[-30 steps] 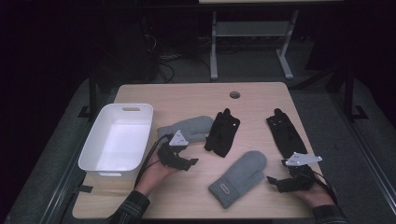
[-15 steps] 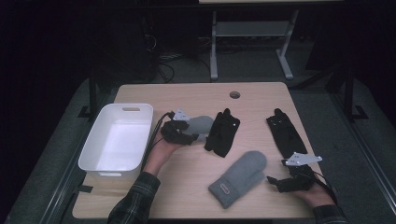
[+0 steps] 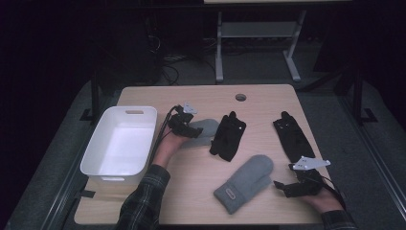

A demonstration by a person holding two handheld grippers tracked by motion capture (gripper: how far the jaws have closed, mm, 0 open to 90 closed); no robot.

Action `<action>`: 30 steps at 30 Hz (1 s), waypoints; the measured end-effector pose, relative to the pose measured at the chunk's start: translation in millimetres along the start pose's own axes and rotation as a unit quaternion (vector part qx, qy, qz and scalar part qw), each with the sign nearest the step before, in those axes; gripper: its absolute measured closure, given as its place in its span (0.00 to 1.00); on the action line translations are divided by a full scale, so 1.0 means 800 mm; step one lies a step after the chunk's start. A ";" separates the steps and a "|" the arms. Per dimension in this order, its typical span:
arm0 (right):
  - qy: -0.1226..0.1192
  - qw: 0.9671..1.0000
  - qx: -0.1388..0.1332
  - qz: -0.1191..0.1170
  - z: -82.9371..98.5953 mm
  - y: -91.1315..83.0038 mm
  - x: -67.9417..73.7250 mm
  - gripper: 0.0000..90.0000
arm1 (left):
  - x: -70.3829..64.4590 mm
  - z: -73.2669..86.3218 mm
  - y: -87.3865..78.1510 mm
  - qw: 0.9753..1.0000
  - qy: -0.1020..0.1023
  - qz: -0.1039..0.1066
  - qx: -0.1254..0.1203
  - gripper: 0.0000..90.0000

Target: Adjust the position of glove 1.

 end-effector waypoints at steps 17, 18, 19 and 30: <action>0.002 1.000 -0.001 -0.004 0.000 -0.001 -0.002 0.10 | 0.000 0.022 0.031 0.999 -0.011 0.016 0.045 0.69; 0.003 1.000 -0.001 -0.005 0.000 -0.001 -0.002 0.10 | 0.000 0.022 0.029 0.999 -0.012 0.016 0.044 0.73; 0.005 1.000 0.000 -0.005 0.000 -0.001 -0.002 0.11 | 0.000 0.021 0.028 0.999 -0.016 0.014 0.043 0.78; 0.006 1.000 -0.001 -0.004 0.000 -0.001 -0.002 0.11 | 0.001 0.011 0.005 0.996 -0.073 0.019 0.044 0.84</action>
Point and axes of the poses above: each handheld gripper's, and its own axes: y roughly forward along the jaws, z roughly out of its underside, x roughly to its left, the point moved 1 cm from there along y, roughly forward along the jaws, and after that the axes turned 11 degrees about y, right-handed, at the moved point
